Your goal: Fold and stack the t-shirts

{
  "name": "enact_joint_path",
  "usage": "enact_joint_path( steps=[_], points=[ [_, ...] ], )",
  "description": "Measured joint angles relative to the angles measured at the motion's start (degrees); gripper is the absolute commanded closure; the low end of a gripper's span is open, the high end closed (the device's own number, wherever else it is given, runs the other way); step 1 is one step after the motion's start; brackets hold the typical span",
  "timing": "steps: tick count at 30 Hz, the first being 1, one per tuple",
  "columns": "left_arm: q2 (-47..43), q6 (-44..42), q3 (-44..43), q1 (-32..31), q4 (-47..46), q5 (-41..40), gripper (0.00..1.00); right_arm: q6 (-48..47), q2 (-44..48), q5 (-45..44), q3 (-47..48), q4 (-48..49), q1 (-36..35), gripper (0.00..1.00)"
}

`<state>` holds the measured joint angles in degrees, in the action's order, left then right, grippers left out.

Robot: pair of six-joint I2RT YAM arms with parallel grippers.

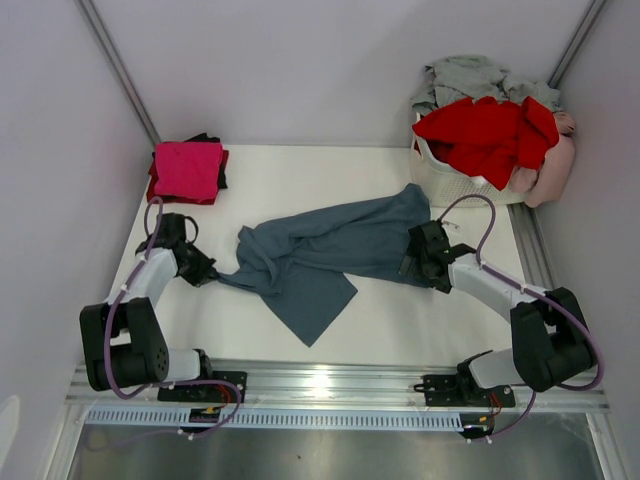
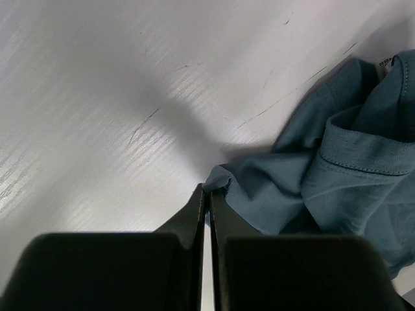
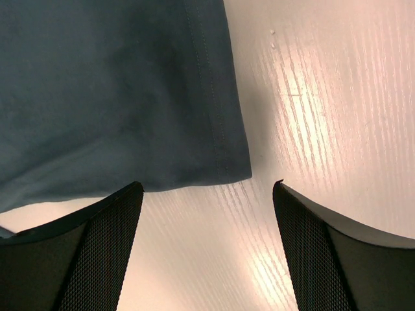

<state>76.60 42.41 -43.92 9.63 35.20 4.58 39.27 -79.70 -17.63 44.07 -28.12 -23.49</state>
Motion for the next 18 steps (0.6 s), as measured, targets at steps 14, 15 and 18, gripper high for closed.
enact_joint_path(
  steps=[14,15,18],
  points=[
    [-2.51,-0.02,0.85,0.0,-0.11,0.15,1.0,1.7,-0.24,7.48,-4.96,6.93,4.92,0.24],
    [-2.58,-0.02,0.85,0.0,-0.15,0.15,1.0,1.73,-0.28,7.8,-5.07,7.63,5.2,0.26],
    [-2.75,-0.04,0.87,0.0,-0.17,0.15,1.0,1.81,-0.44,8.5,-5.38,9.46,5.49,0.32]
  ],
)
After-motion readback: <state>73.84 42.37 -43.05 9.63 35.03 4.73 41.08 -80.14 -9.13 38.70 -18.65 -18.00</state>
